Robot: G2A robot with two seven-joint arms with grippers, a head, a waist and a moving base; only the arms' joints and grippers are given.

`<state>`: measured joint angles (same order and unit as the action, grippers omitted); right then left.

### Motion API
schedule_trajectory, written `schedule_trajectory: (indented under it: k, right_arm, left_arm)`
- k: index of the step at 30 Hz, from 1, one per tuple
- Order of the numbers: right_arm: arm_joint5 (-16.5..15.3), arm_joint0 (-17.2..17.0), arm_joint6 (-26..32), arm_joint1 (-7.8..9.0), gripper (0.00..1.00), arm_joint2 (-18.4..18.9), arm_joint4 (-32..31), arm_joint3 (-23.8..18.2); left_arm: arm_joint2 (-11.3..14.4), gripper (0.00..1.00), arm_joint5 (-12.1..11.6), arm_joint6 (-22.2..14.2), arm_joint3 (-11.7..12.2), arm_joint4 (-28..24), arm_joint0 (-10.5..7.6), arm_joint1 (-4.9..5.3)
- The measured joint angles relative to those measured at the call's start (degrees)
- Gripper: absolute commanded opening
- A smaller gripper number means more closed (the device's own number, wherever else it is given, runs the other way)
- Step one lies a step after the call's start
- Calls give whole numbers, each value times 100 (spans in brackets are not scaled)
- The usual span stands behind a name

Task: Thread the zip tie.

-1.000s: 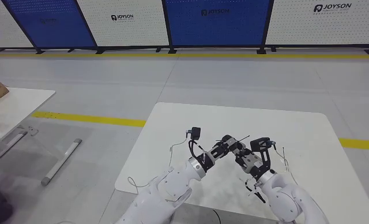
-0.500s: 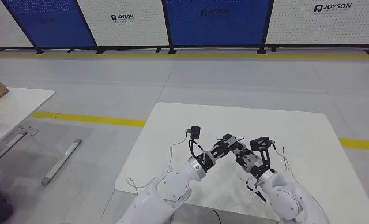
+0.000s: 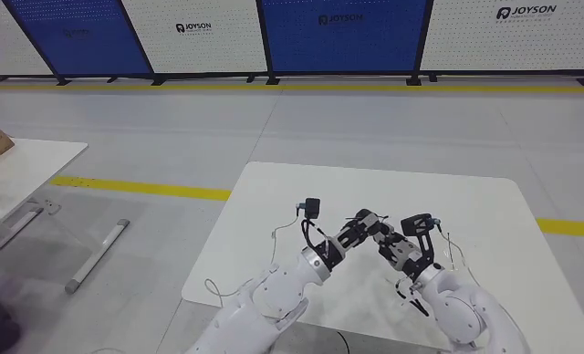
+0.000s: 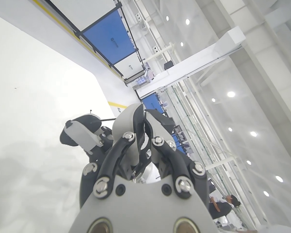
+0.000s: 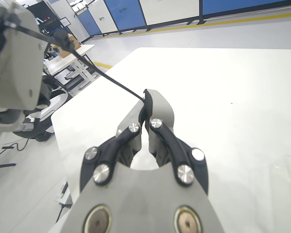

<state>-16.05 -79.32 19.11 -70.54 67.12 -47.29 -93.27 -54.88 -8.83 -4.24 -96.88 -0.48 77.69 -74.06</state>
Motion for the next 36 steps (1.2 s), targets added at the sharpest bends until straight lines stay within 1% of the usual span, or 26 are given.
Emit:
schedule_trajectory:
  k: [3, 5, 9, 11, 14, 17, 19, 22, 25, 29, 31, 33, 36]
  right_arm:
    - [-21, -36, 20, 29, 100, 187, 117, -65]
    - [-78, -111, 45, 62, 100, 409, 315, -151]
    - [-203, -303, 138, 139, 100, 983, 855, -339]
    - [-272, -409, 257, 182, 100, 1324, 1245, -434]
    - [-338, -516, 440, 232, 100, 1810, 1938, -505]
    - [-345, -561, 615, 273, 100, 2258, 2699, -498]
    - [-342, -579, 791, 301, 100, 2545, 3248, -458]
    - [-305, -590, 1131, 348, 100, 2906, 3858, -376]
    - [-165, -591, 1363, 378, 100, 3117, 4293, -254]
    - [167, -550, 1519, 394, 100, 3179, 4634, -109]
    - [316, -512, 1576, 398, 100, 3151, 4696, -76]
    - [329, -507, 1584, 398, 100, 3145, 4699, -74]
    - [320, -509, 1582, 398, 100, 3146, 4695, -76]
  left_arm:
    - [87, 0, 109, 242, 96, -3, -95, -48]
    - [148, 0, 175, 399, 158, -5, -157, -81]
    - [244, 0, 306, 717, 247, 41, -236, -139]
    - [274, 0, 361, 851, 275, 18, -251, -165]
    - [252, 0, 413, 1047, 318, -23, -232, -188]
    - [161, 0, 409, 1245, 376, -100, -182, -199]
    - [60, 0, 378, 1380, 402, -165, -123, -200]
    - [-129, 0, 353, 1540, 426, -215, -5, -183]
    - [-331, 0, 318, 1655, 440, -247, 128, -159]
    - [-554, 0, 259, 1744, 510, -357, 293, -138]
    - [-613, 0, 280, 1792, 601, -399, 321, -140]
    - [-625, 0, 290, 1825, 658, -471, 318, -151]
    - [-623, 0, 289, 1825, 660, -478, 315, -152]
